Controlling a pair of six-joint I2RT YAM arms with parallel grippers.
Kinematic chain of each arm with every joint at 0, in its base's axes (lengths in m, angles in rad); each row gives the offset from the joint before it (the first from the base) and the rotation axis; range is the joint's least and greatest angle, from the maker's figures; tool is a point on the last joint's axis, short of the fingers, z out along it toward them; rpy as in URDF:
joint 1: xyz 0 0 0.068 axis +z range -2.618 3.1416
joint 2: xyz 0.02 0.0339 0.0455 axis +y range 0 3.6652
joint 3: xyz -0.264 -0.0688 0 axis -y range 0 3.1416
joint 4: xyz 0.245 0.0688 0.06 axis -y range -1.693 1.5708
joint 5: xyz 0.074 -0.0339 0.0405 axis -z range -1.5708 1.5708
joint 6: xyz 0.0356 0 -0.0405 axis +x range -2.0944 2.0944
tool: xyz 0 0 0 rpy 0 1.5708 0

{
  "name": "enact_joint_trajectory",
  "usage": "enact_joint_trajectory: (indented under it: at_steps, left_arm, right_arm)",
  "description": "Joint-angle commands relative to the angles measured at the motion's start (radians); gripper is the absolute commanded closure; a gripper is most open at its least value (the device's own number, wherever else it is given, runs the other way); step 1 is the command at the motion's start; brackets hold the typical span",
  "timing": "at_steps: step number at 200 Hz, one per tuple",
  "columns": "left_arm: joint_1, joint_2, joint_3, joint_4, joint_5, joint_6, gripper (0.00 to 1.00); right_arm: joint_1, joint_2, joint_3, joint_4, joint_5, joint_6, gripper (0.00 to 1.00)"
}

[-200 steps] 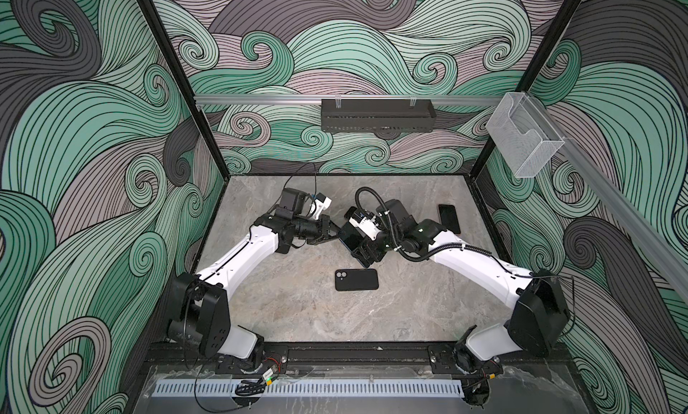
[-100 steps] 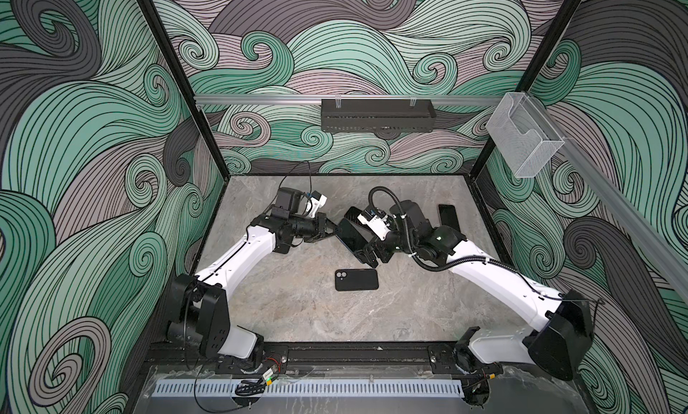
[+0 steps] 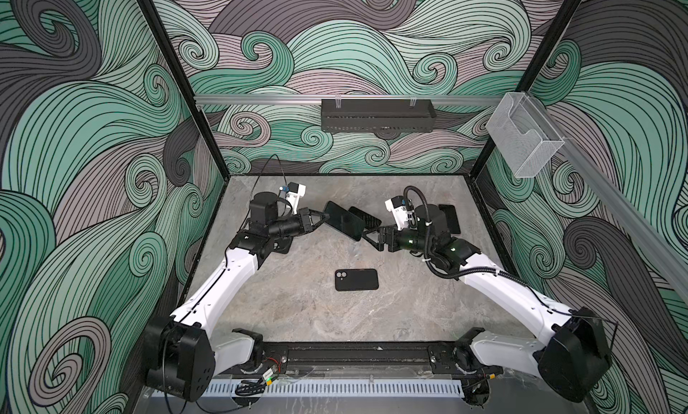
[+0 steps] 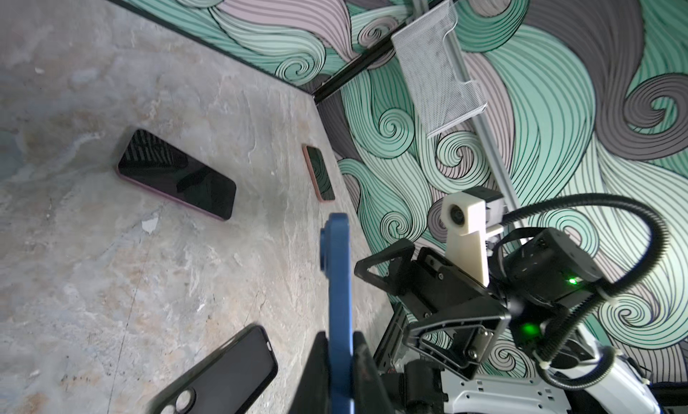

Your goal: Put the phone into the phone case

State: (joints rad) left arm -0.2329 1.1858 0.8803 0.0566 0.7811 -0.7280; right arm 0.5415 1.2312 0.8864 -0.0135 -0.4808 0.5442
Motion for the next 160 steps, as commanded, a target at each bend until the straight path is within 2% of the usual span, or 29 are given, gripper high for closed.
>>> enact_joint_trajectory:
  at_steps: [1, 34, 69, 98, 136, 160]
  left_arm:
    - [0.024, -0.037, -0.016, 0.226, 0.025, -0.112, 1.00]
    - [0.041, -0.032, -0.046, 0.371, 0.052, -0.213, 1.00]
    - [0.056, -0.018, -0.078, 0.540, 0.062, -0.330, 1.00]
    - [0.060, -0.015, -0.084, 0.600, 0.069, -0.377, 1.00]
    - [0.061, -0.015, -0.096, 0.664, 0.077, -0.428, 1.00]
    - [0.061, -0.004, -0.109, 0.717, 0.076, -0.466, 1.00]
  right_arm:
    - [-0.034, 0.026, -0.006, 0.242, -0.120, 0.228, 0.17]
    - [-0.051, 0.060, -0.016, 0.400, -0.149, 0.340, 0.26]
    - [-0.064, 0.092, -0.014, 0.486, -0.166, 0.401, 0.29]
    - [-0.069, 0.117, -0.017, 0.562, -0.192, 0.450, 0.31]
    - [-0.080, 0.178, -0.021, 0.765, -0.240, 0.588, 0.44]
    - [-0.080, 0.210, -0.011, 0.852, -0.259, 0.645, 0.47]
